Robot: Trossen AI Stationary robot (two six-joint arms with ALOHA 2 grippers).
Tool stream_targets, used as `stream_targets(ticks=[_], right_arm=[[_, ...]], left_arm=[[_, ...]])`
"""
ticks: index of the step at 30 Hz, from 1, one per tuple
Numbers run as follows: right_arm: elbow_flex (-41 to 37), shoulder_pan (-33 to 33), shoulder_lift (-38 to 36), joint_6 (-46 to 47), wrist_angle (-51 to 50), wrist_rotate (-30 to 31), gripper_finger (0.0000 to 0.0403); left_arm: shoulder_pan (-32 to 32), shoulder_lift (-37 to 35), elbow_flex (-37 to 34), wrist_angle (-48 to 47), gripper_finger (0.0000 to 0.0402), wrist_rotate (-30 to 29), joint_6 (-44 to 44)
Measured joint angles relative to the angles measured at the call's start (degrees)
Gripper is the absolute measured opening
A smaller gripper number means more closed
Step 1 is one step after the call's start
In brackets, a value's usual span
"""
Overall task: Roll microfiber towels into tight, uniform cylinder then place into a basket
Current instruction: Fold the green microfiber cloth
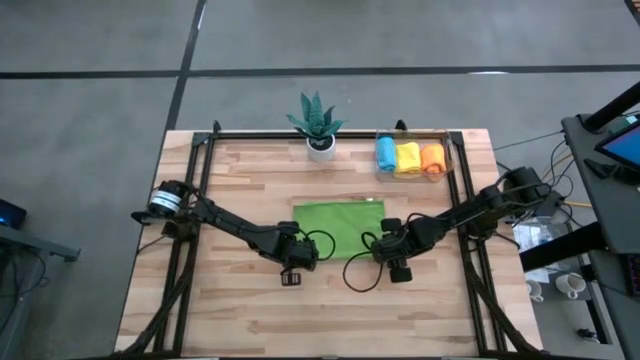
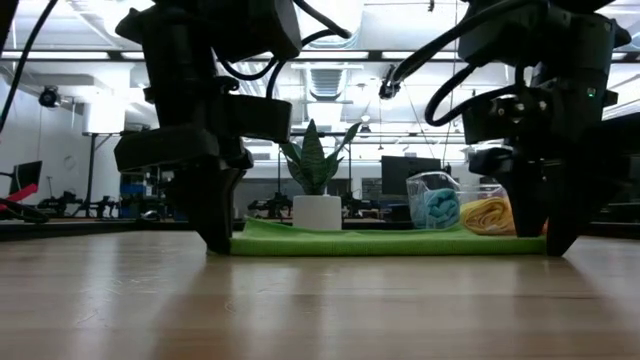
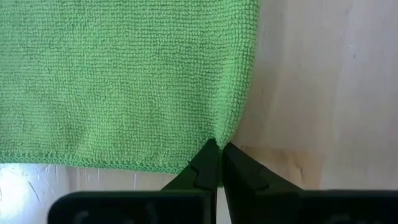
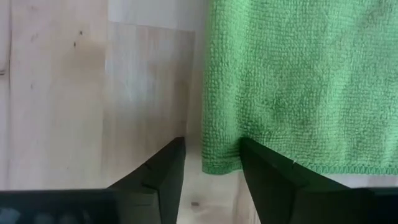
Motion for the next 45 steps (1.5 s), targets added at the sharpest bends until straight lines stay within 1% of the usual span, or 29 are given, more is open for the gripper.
stream_targets(ticks=[3, 6, 9, 11, 15, 19, 24, 28, 35, 37, 43, 45], right_arm=[[-0.07, 0.04, -0.26, 1.74, 0.07, 0.31, 0.0132], [-0.07, 0.33, 0.15, 2.37, 0.11, 0.1, 0.0084], [-0.04, 1.26, 0.49, 2.48, 0.28, 0.22, 0.0029], [-0.01, 2.08, 0.49, 2.8, 0.28, 0.56, 0.0016], [0.17, 4.63, -1.01, 5.06, 0.06, 0.88, 0.001], [0.78, 7.77, -4.02, 6.57, 0.27, -4.75, 0.0009], [2.42, 8.73, -6.11, 7.5, -0.86, -5.73, 0.0009], [3.75, 7.9, -7.29, 7.97, -1.34, -6.08, 0.0009], [3.15, 4.54, -7.53, 9.47, -6.0, -3.72, 0.0009], [2.8, 3.55, -7.53, 9.42, -6.22, -2.8, 0.0009], [2.29, 1.16, -7.53, 9.33, -6.17, -2.58, 0.0009], [2.23, 0.57, -7.53, 9.37, -6.17, -0.98, 0.0009]], left_arm=[[-0.01, 0.0, -0.01, -0.36, 0.0, 0.13, -1.76], [-0.47, 0.0, -0.21, -0.76, 0.0, 1.68, -2.73], [-1.61, 0.15, -0.22, -0.71, 0.0, 1.54, -3.54], [-2.28, 0.15, -0.24, -0.53, 0.0, 1.33, -4.79], [-3.98, 0.13, -0.24, 0.44, 0.0, 1.03, -8.4], [-6.18, -0.82, -0.27, 1.69, 0.0, 3.66, -10.31], [-6.93, -3.65, -0.13, 0.68, 0.0, 4.38, -10.27], [-5.23, -5.36, -0.21, -1.07, 0.0, 4.24, -9.31], [-1.26, -6.95, -0.21, -1.44, 0.0, 3.29, -6.47], [-0.07, -7.03, -0.2, -1.6, 0.0, 3.29, -5.48], [3.31, -7.58, -0.2, -1.5, 0.0, 3.06, -4.82], [4.08, -8.29, -0.17, -0.89, 0.0, 1.89, -3.89]])
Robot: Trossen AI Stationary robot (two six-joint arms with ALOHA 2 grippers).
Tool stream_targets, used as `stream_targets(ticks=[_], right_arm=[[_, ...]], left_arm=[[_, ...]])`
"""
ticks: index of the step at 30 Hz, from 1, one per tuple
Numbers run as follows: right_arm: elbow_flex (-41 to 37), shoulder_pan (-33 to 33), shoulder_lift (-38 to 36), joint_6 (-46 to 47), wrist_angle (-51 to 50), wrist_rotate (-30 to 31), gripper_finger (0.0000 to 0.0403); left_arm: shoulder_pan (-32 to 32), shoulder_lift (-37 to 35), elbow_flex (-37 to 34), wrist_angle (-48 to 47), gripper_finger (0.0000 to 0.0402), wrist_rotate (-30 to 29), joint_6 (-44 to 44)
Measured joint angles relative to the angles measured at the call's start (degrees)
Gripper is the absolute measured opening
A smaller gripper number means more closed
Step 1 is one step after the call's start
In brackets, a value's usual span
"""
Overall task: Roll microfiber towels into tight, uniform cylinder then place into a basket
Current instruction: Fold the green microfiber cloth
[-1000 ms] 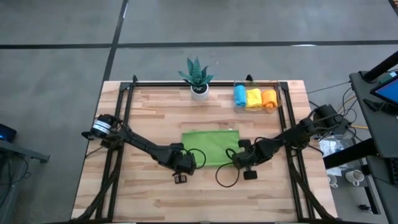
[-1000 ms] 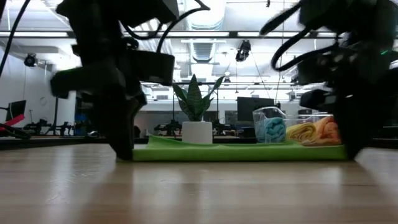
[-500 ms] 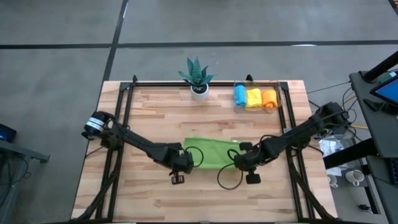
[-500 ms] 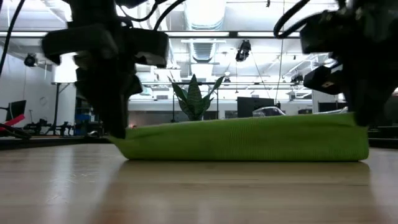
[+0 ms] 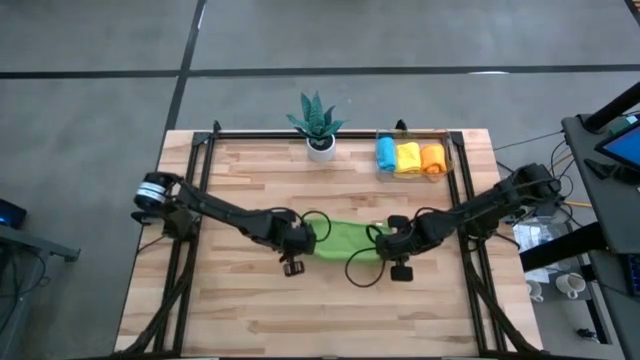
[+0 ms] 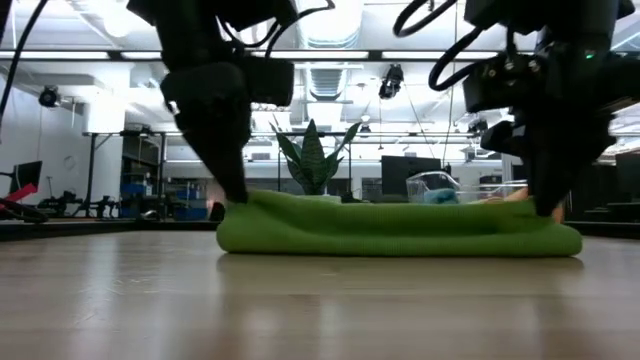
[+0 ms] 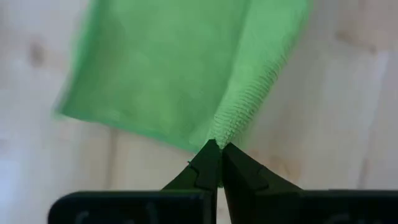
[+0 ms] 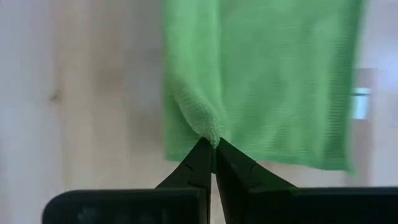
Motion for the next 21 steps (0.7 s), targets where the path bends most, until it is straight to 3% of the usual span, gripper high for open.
stream_targets(ticks=[4, 21], right_arm=[[-0.12, -1.23, -0.02, 0.2, -0.21, 1.93, 0.0009], [-2.47, -4.38, -0.07, 4.46, -0.63, 6.02, 0.0009]], left_arm=[[1.8, -0.88, 0.24, 0.32, 0.0, -4.03, 0.63], [6.93, -0.19, -1.33, 1.88, 0.0, -6.89, 2.6]])
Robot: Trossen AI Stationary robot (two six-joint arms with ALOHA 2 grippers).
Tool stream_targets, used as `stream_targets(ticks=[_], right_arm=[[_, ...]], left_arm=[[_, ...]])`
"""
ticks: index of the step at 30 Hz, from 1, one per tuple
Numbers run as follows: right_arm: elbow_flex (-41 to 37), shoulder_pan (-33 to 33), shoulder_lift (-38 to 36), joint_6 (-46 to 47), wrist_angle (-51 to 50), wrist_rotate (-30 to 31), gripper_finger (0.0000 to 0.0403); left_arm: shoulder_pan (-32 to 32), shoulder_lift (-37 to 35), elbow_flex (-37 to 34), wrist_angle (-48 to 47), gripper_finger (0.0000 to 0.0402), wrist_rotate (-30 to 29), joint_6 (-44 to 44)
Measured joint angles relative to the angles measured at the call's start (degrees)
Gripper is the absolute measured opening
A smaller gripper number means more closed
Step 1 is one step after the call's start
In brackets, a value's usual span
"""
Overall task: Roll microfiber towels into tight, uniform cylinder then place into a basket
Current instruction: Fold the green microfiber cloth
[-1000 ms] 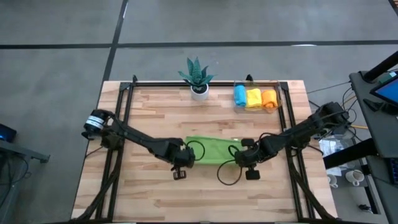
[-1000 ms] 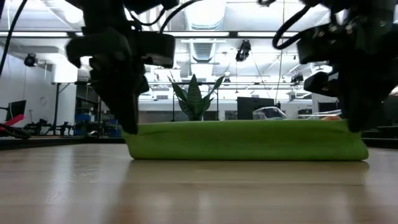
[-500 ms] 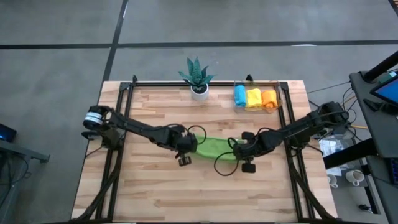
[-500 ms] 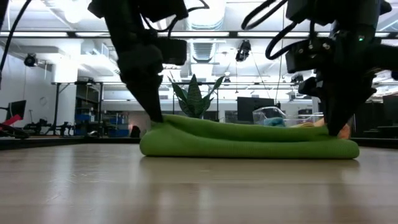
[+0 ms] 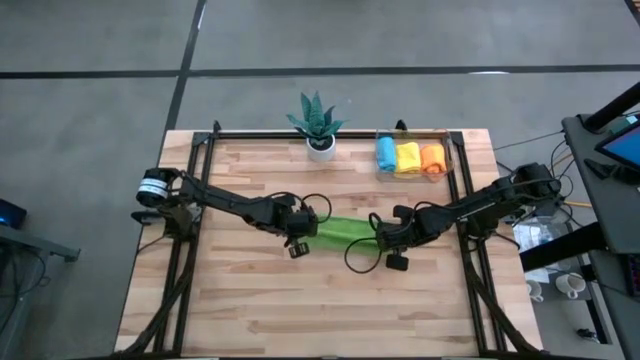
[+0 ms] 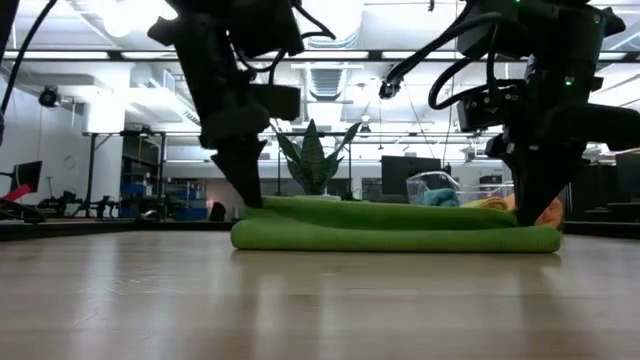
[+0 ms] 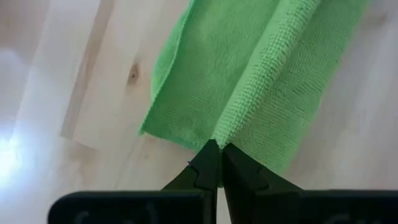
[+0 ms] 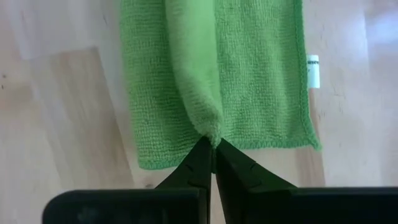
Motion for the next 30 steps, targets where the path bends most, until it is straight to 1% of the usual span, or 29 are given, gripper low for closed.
stream_targets(ticks=[5, 10, 17, 20, 25, 30], right_arm=[[0.0, -0.09, -0.02, 2.05, -0.56, 0.94, 0.0009], [0.0, -0.22, -0.02, 4.25, -0.86, 1.45, 0.0009], [0.0, -0.37, -0.03, 6.12, -0.77, 1.78, 0.0009], [-0.01, -0.36, -0.04, 6.27, -0.69, 2.75, 0.0009], [-0.02, -0.46, -0.04, 7.17, -0.57, 5.57, 0.0009], [-0.02, -0.46, -0.04, 7.48, -0.56, 6.44, 0.0009]], left_arm=[[0.06, 0.0, -3.43, 3.48, 0.0, 0.0, -1.47], [0.07, 0.0, -5.18, 7.38, 0.0, -0.9, -1.41], [0.07, 0.0, -5.49, 8.2, 0.0, -1.76, -1.05], [0.09, 0.0, -5.84, 8.93, 0.0, -3.09, -0.92], [0.12, 0.0, -6.0, 9.01, 0.0, -7.41, 0.31], [0.48, 0.0, -5.98, 9.91, 0.0, -7.78, 0.43]])
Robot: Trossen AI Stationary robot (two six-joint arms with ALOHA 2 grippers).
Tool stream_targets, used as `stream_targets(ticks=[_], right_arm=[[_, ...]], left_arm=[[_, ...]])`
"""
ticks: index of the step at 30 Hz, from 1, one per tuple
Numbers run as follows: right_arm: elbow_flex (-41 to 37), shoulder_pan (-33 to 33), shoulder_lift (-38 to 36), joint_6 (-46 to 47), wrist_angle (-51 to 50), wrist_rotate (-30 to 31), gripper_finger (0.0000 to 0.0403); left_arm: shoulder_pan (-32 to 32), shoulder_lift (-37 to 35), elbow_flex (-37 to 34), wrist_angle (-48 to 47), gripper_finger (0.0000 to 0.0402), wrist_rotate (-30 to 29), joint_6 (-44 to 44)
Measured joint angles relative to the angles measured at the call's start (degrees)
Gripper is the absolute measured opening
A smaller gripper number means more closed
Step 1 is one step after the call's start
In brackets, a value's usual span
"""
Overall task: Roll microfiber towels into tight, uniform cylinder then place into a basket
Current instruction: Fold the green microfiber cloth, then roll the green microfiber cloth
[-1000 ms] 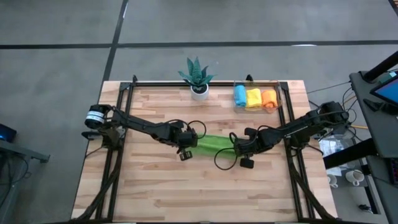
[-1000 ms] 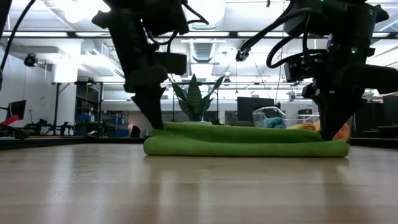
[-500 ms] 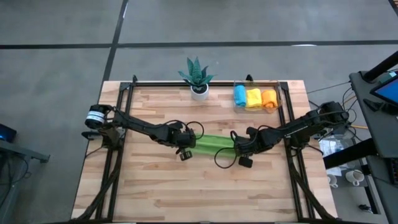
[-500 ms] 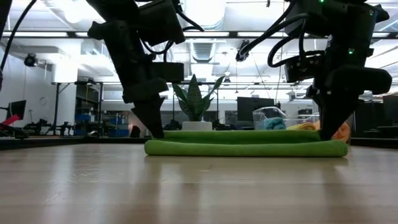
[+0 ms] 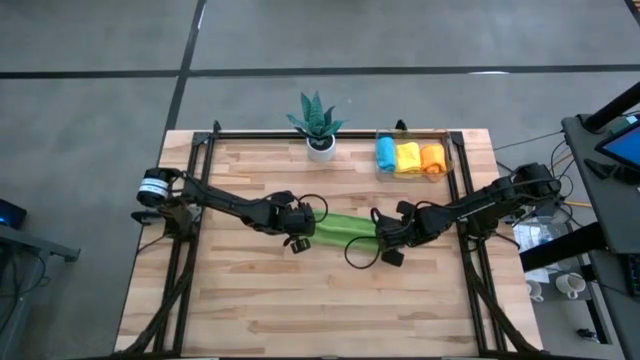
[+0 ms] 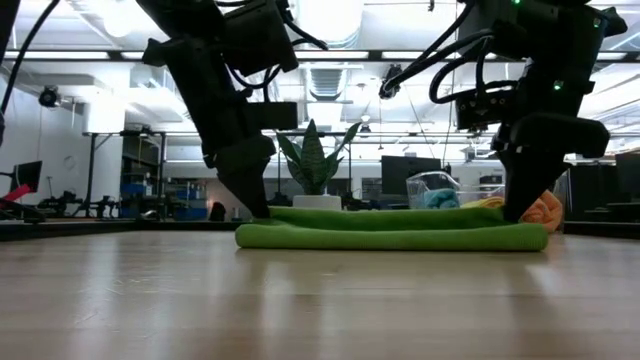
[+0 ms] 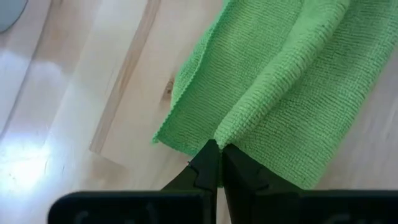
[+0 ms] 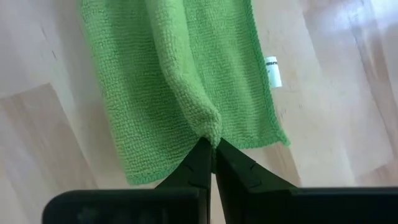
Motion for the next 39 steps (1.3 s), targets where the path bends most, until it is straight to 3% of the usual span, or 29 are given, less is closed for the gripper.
stream_targets(ticks=[7, 13, 18, 26, 29, 34, 39], right_arm=[[-0.15, -0.03, 0.0, 3.1, -0.24, 3.47, 0.0026], [-0.37, -0.29, -0.02, 4.17, -0.81, 7.72, 0.0096], [-0.37, -0.53, -0.02, 4.79, -3.92, 14.89, 0.0156], [-0.39, -0.32, -0.09, 6.29, -7.61, 19.45, 0.0191], [-0.5, 0.63, -0.09, 6.93, -6.77, 19.54, 0.0191], [-3.05, 4.8, -0.51, 2.72, 4.06, 18.72, 0.0191], [-7.26, 7.95, -0.74, -0.81, 17.28, 14.08, 0.0179]], left_arm=[[0.74, 0.02, -0.27, 0.3, 0.0043, -1.0, 1.23], [1.36, 0.02, -0.27, 0.37, 0.0122, -4.36, 3.41], [1.72, -0.33, 0.51, -0.53, 0.0179, -8.57, 7.4], [1.71, -6.43, -0.25, -0.8, 0.021, -11.79, 9.78], [1.45, -8.85, -3.57, 5.7, 0.021, -5.78, 11.82], [1.29, -9.15, -12.93, 28.88, 0.021, 14.44, 16.46], [1.56, -5.96, -17.87, 37.62, 0.0177, 12.47, 16.36]])
